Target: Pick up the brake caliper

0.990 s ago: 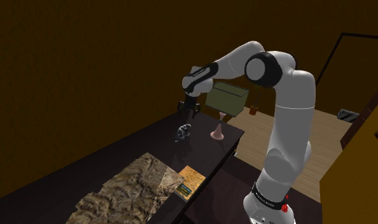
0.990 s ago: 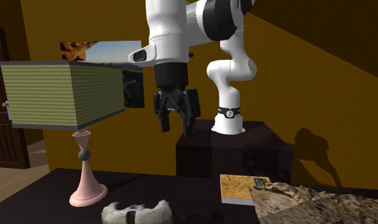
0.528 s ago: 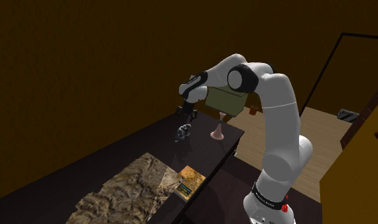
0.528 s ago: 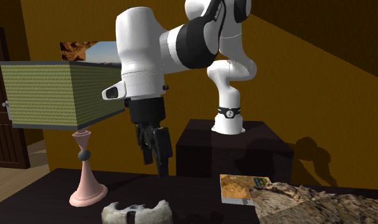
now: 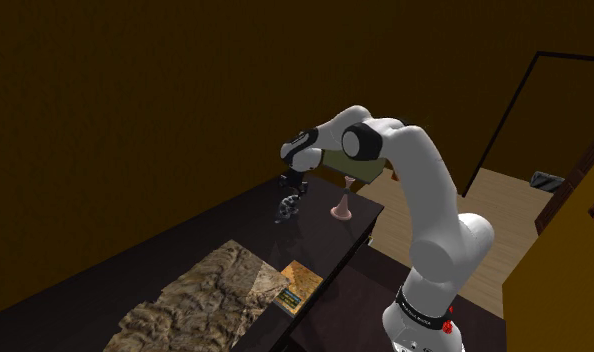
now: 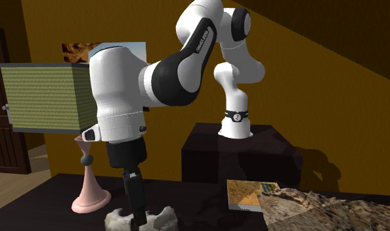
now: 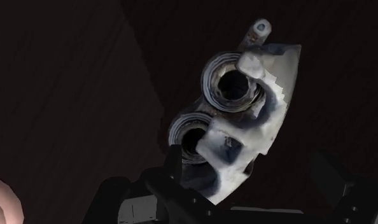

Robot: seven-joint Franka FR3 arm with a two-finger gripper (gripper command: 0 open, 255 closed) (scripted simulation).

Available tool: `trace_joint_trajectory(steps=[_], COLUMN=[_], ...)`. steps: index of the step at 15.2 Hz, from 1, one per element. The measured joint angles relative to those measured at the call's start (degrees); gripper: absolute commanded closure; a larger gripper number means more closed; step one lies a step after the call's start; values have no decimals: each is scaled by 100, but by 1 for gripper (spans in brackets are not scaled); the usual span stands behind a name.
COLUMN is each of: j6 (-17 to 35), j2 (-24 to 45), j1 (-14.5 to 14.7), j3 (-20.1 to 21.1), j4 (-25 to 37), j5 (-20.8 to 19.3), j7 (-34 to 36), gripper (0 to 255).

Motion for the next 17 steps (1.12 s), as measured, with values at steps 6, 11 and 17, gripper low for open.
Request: trace_joint_trajectory(steps=[6,11,17], j6=[201,224,229], j2=[335,377,380], j1=[-37,-49,-44], j3=[55,63,63], j4=[130,159,160], j5=[64,72,72], j7=[-48,-63,-57], gripper=[0,255,255])
